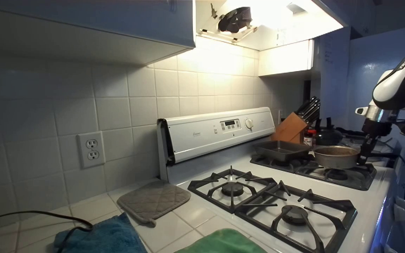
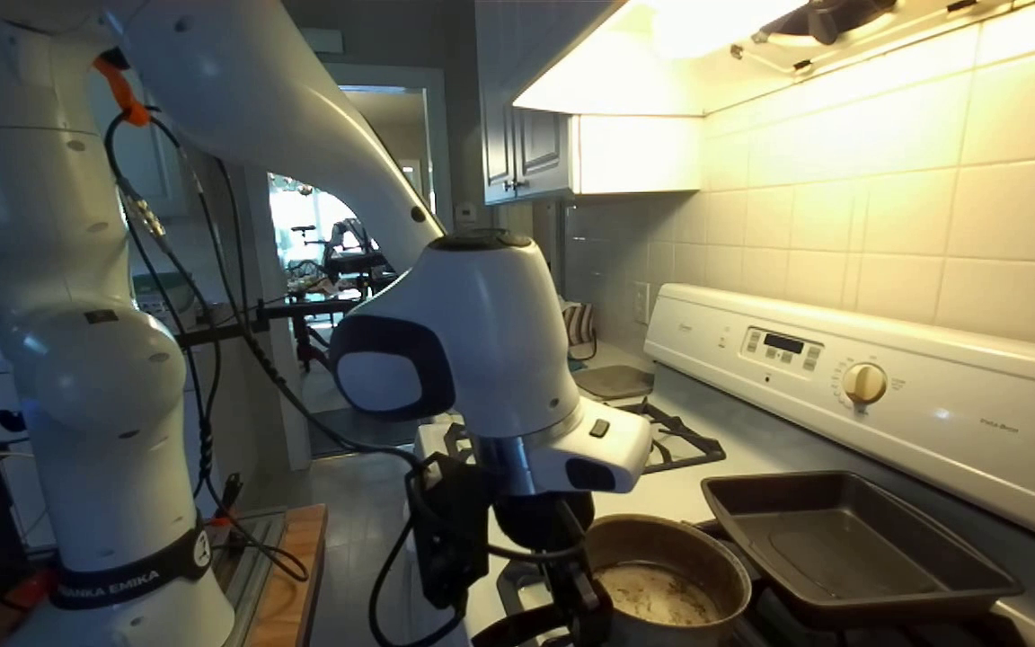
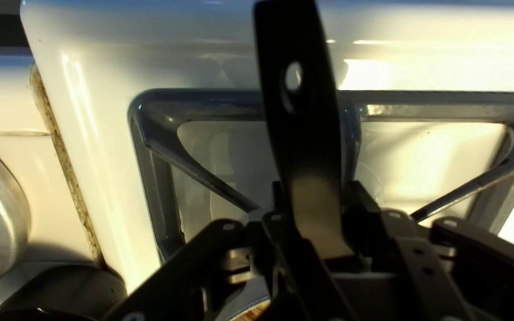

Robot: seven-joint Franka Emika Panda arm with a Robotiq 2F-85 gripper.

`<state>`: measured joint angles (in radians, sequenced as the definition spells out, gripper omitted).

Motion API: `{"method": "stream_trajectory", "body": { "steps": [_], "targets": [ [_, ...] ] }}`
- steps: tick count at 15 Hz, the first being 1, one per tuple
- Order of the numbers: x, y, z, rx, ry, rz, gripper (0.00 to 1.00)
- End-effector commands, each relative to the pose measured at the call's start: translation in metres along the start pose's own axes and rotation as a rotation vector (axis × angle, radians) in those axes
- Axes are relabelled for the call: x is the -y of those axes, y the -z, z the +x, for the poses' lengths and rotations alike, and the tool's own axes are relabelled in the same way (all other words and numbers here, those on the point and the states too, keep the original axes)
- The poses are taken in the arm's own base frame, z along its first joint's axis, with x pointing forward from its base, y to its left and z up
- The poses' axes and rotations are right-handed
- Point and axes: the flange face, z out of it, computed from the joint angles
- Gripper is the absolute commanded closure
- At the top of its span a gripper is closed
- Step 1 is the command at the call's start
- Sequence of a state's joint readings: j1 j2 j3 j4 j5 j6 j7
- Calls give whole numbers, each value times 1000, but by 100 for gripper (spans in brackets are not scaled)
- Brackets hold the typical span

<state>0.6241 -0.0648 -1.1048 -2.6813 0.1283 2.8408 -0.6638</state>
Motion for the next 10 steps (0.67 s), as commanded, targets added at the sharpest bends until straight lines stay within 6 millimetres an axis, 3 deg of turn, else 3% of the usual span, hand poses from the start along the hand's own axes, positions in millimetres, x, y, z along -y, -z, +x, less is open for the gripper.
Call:
{"method": "stream_trajectory", "body": {
  "steps": [1,8,9,10],
  "targets": [
    [-4,-1,6,-4,-4,-4,89],
    [-5,-4,8,3,-3,-10,89],
    [-5,-5,8,4,-6,-12,86],
    [-5,-5,8,4,-6,-13,76]
  ]
}}
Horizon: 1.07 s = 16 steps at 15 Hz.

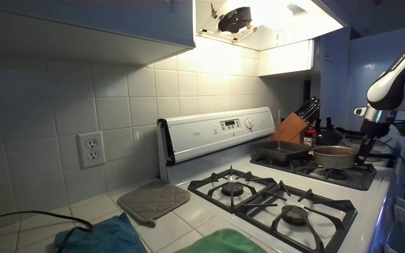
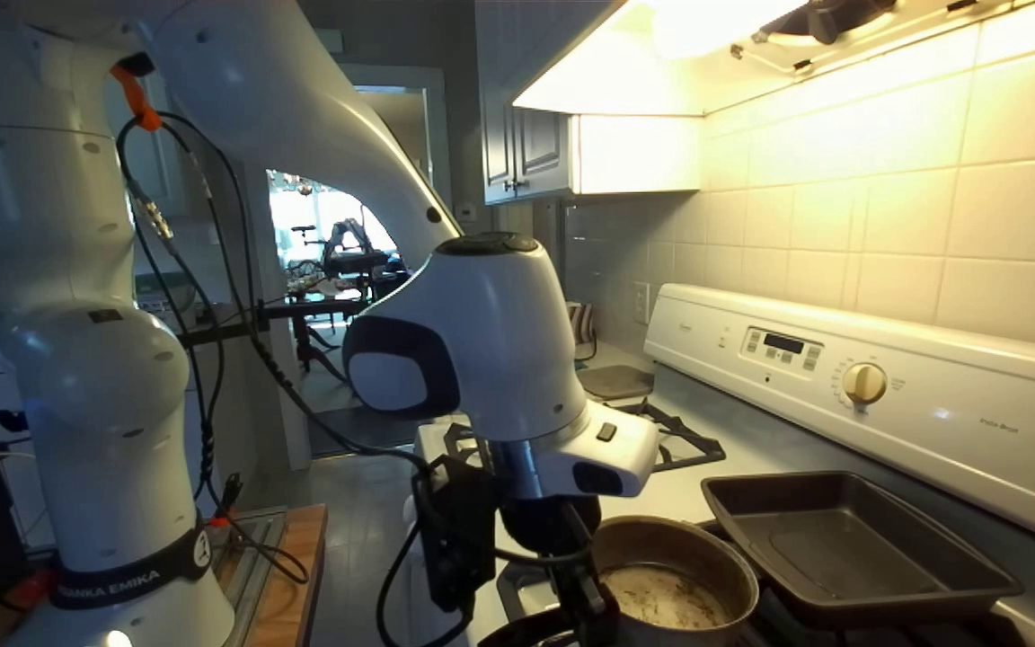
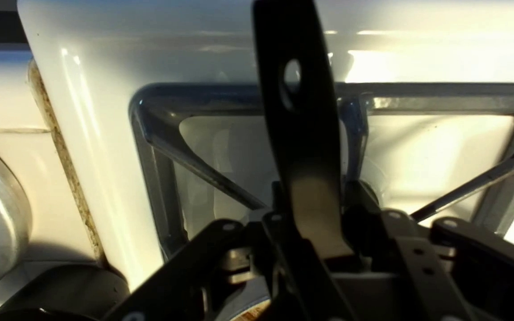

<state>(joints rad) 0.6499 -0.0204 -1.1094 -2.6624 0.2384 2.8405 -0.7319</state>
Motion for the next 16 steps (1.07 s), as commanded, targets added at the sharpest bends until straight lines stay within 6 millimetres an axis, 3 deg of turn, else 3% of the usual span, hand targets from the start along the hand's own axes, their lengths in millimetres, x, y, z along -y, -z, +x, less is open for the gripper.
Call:
{"method": "stream_trajectory", "body": {
  "steps": [1,6,7,8,12,16],
  "targets": [
    [-4,-2,4,5,3,-11,67],
    [-5,-4,5,9,1,-15,50],
    [-6,-4,6,9,0,-16,35],
    [-6,-4,6,10,0,-14,26],
    [-9,-1,11,7,-8,-12,5],
    [-10,3,14,4,-6,-15,0]
  ]
}}
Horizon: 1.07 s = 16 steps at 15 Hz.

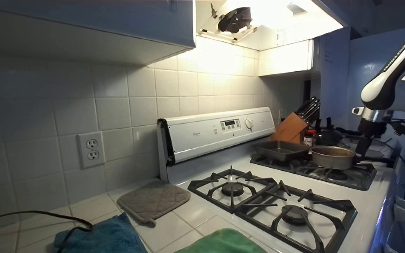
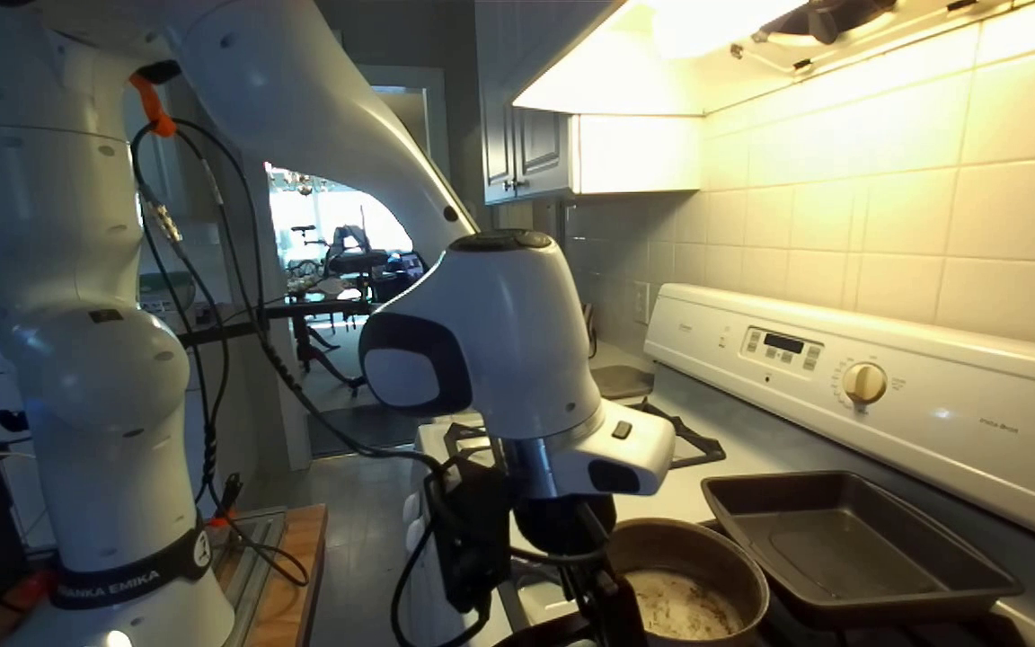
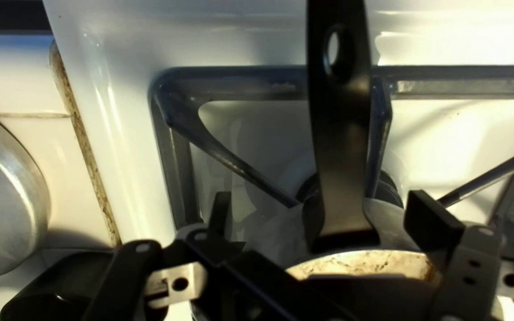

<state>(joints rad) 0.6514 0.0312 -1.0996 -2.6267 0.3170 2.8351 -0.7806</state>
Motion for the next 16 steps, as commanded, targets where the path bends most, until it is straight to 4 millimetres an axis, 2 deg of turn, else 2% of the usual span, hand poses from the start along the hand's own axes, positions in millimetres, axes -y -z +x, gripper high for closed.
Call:
{"method": "stream_trajectory", "body": {
  "steps": [1,10,16],
  "targets": [
    [-4,4,6,7,2,10,0],
    [-9,11,16,66,27,45,0],
    [-15,41,18,74,87,5,0]
  ]
}}
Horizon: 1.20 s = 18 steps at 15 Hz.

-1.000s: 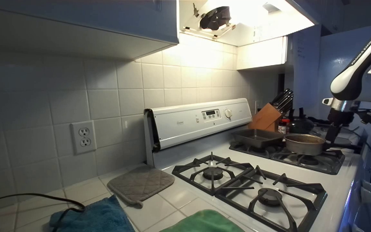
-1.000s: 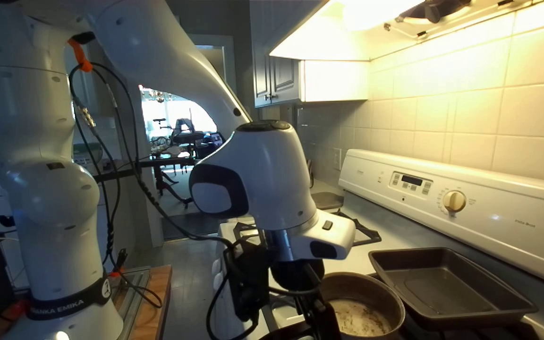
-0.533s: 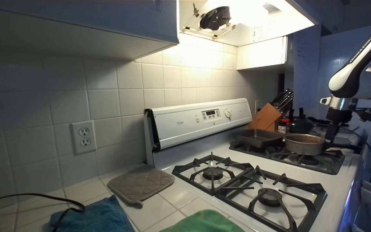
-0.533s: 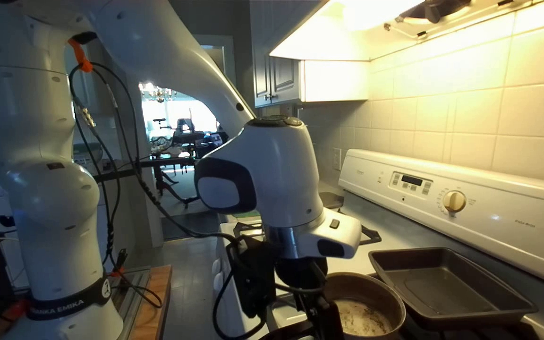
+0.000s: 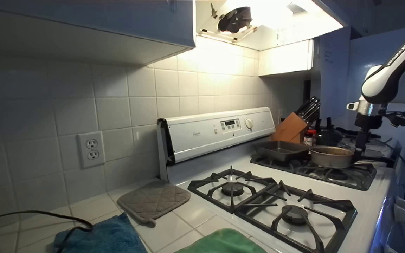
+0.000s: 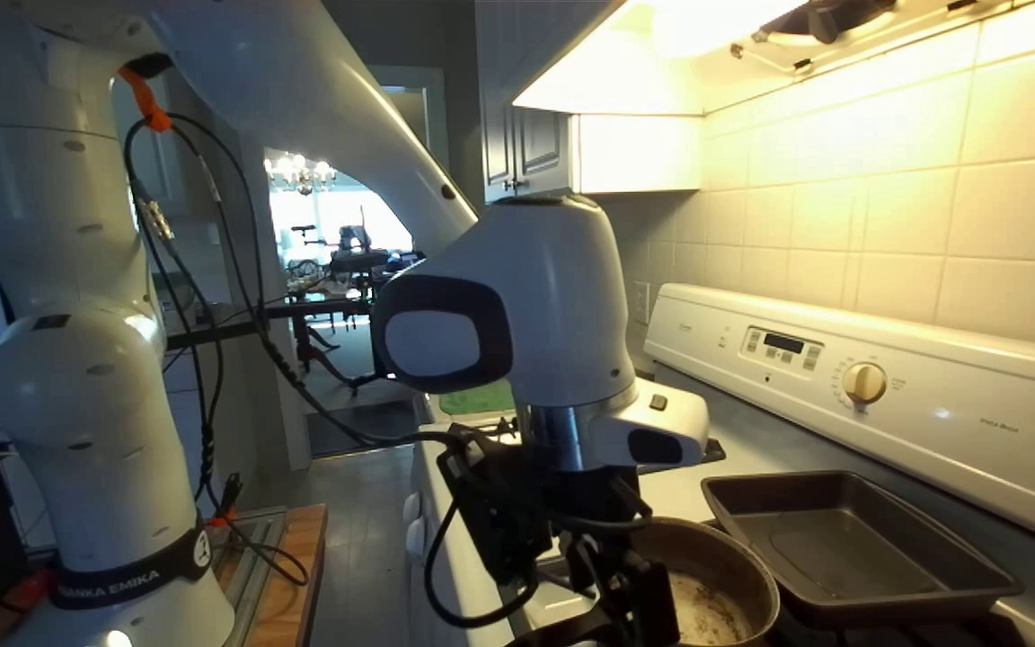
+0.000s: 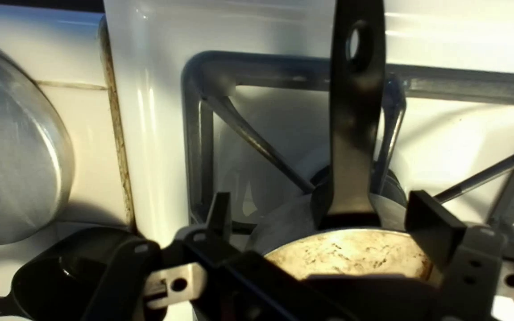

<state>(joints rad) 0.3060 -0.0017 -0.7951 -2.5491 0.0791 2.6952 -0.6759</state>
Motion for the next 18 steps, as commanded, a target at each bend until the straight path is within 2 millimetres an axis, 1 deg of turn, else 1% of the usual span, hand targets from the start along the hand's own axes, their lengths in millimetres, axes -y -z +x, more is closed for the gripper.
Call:
{"method": "stream_trajectory", "body": {
  "steps": [1,3,5,14,15,18],
  "targets": [
    [0,25,-5,6,13,12,0],
    [2,31,-7,38,15,25,0],
    [5,43,-9,36,15,39,0],
    [14,85,-8,-65,29,33,0],
    [9,73,0,-41,33,26,0],
    [10,81,-1,-58,32,22,0]
  ]
}}
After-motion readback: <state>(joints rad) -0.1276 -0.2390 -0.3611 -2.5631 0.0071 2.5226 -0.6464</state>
